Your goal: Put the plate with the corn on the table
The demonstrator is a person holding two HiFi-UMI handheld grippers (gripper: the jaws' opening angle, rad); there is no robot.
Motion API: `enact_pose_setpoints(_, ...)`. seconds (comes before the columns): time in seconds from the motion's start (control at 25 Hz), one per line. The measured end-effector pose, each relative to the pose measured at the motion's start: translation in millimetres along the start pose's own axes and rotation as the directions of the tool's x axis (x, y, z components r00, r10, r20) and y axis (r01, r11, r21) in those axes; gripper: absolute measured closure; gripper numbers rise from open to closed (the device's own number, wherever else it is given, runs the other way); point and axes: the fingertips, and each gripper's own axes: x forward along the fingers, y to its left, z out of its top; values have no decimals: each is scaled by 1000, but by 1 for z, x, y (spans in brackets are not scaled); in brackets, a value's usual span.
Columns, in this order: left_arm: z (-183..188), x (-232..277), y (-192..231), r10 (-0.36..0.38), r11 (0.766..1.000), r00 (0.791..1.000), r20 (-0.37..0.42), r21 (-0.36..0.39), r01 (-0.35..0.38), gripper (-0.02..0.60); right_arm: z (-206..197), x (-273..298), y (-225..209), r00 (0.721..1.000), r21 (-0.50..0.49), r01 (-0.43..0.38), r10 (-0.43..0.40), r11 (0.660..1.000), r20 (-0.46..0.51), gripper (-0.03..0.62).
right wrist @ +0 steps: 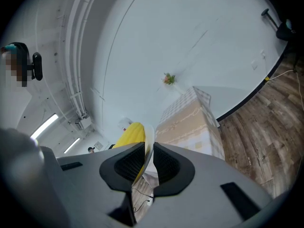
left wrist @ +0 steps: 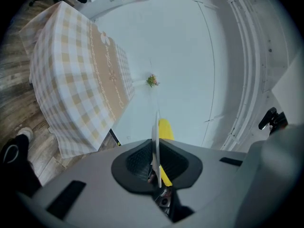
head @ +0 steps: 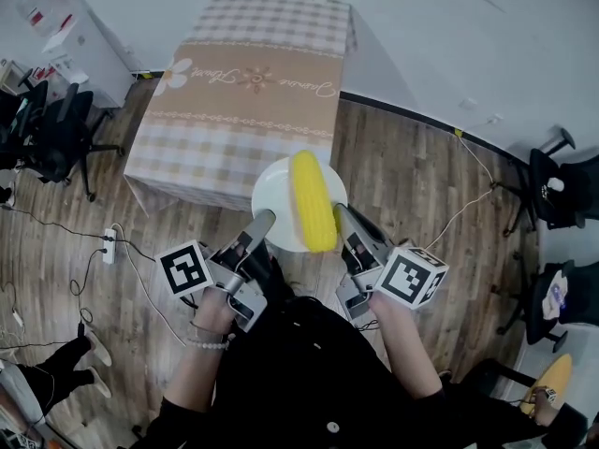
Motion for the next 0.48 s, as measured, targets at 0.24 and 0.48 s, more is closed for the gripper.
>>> enact_pose_setpoints(0.24,29,22,10,13,1000,999,-41,2,-13,545,14,28,-10,999,15,31,-31,999,13,510)
enact_pose_setpoints(0.48,58,44,21,26,1000,996,-87,11,-25,546,28,56,-20,998,26,63,-64,998,25,510)
